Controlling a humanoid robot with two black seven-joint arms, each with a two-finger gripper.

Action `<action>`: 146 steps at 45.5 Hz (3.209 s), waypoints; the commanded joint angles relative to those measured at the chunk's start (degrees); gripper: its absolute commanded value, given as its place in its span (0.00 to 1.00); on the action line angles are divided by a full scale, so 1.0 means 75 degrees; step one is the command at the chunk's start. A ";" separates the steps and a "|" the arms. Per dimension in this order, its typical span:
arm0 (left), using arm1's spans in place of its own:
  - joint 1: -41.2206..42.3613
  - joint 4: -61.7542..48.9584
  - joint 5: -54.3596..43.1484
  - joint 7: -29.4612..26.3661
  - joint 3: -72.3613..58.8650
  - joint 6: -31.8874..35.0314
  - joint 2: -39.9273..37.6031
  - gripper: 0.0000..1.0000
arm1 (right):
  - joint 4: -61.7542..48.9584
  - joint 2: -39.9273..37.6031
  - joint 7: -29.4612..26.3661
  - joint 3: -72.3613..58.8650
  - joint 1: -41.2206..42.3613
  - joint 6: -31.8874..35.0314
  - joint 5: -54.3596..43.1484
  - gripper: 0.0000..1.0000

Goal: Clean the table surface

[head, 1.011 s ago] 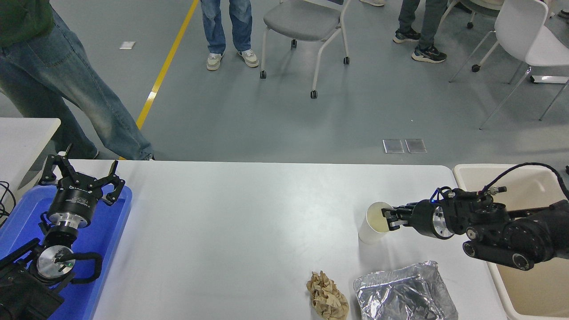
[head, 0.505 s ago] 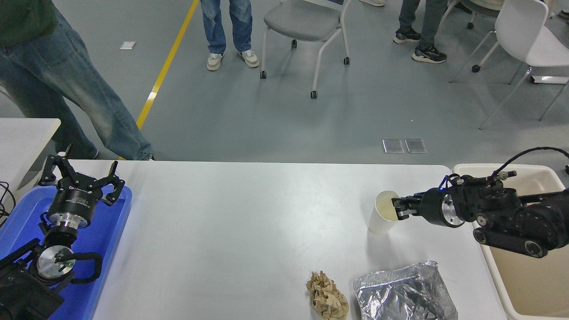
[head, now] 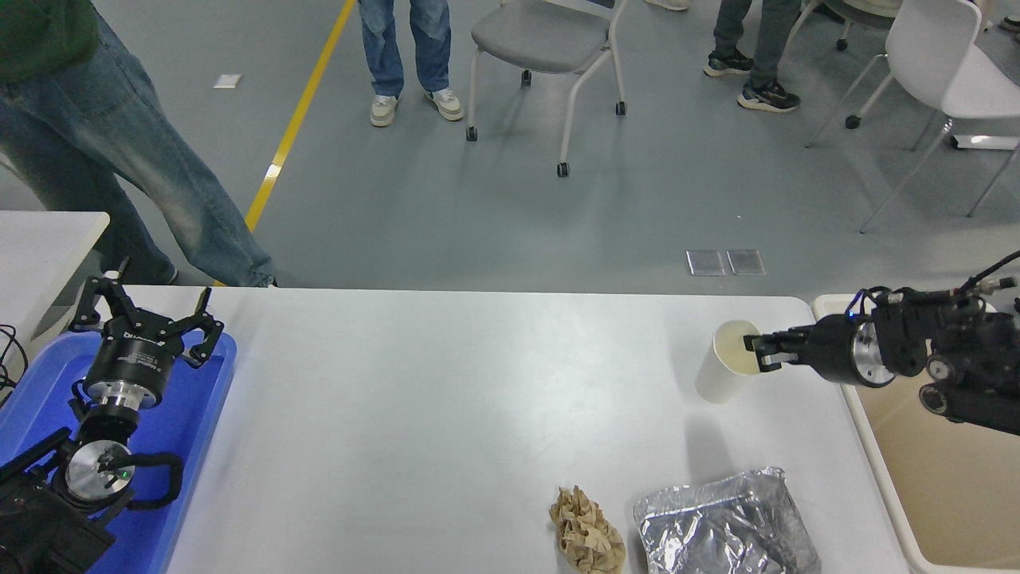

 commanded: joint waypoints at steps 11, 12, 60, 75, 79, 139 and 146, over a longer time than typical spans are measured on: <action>0.0001 -0.0001 0.0002 0.0000 0.0000 0.0000 0.0000 1.00 | 0.0633 -0.2168 0.0012 0.0014 0.0624 0.0409 -0.0405 0.00; 0.0001 -0.0001 0.0002 0.0000 0.0000 0.0000 0.0000 1.00 | 0.0621 -0.2215 0.0012 0.0014 0.0624 0.0409 -0.0405 0.00; 0.0013 -0.0001 0.0002 0.0000 0.0000 0.0000 0.0000 1.00 | -0.3198 -0.1443 0.0293 0.0294 -0.2304 -0.1313 0.0953 0.00; 0.0013 -0.0001 0.0002 0.0000 0.0000 0.0000 0.0000 1.00 | -0.5857 0.0409 0.0433 0.0553 -0.4285 -0.1595 0.2349 0.00; 0.0013 -0.0001 0.0002 0.0000 0.0000 0.0000 0.0000 1.00 | -0.6666 0.0913 0.0597 0.0553 -0.4636 -0.1560 0.2618 0.00; 0.0013 -0.0001 0.0002 0.0000 0.0000 0.0000 0.0000 1.00 | -1.0745 0.3796 0.0199 0.0553 -0.5891 -0.1008 0.3263 0.28; 0.0013 -0.0001 0.0002 0.0000 0.0000 0.0000 0.0000 1.00 | -1.0922 0.3855 0.0164 0.0529 -0.5880 -0.0891 0.3263 1.00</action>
